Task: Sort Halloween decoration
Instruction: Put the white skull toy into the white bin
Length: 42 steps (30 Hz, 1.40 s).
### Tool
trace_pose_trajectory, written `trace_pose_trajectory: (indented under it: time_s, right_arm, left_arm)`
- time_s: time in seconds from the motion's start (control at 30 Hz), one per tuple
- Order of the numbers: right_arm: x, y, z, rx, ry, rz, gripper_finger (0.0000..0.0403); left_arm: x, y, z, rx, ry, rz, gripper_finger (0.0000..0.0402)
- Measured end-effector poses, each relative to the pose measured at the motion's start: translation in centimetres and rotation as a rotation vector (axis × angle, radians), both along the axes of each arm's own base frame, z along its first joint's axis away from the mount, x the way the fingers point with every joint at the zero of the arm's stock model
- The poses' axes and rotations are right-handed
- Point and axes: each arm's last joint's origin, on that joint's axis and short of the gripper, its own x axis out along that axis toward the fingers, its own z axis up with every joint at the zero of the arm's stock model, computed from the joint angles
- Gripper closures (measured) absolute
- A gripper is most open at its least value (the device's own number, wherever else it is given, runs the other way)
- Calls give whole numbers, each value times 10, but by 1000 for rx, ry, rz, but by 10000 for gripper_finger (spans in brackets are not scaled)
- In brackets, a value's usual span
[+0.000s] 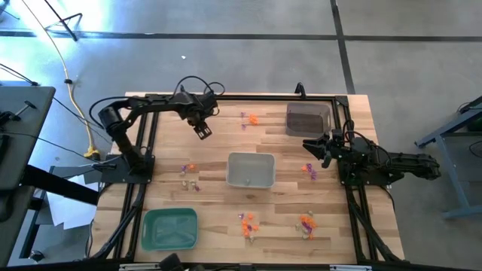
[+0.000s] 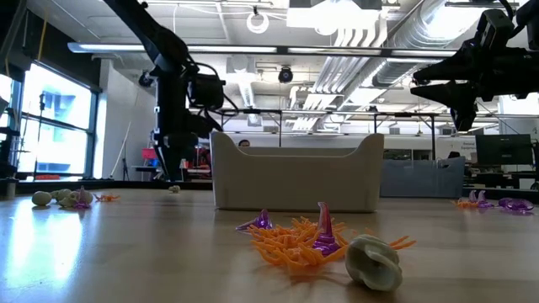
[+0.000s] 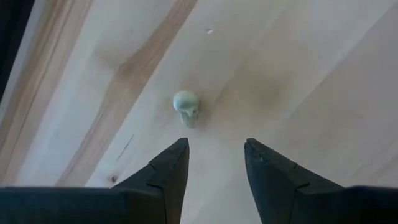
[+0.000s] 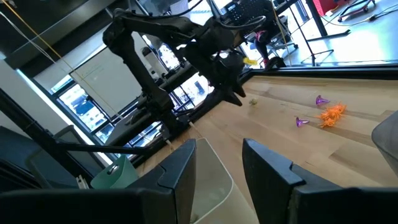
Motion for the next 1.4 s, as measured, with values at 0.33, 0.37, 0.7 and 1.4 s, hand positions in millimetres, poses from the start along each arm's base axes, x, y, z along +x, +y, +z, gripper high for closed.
trace_pose_trajectory:
  time_s: [0.33,0.37,0.7,1.4]
  right_arm:
    - [0,0,0,0,0,0,277]
    - [0,0,0,0,0,0,277]
    - [0,0,0,0,0,0,277]
    - [0,0,0,0,0,0,277]
  left_arm:
    - [5,10,-13,21,-14,17,267]
    - [4,11,-14,25,-11,20,267]
    - [3,17,-13,82,-5,49,267]
    - [0,20,-14,15,-57,94,313]
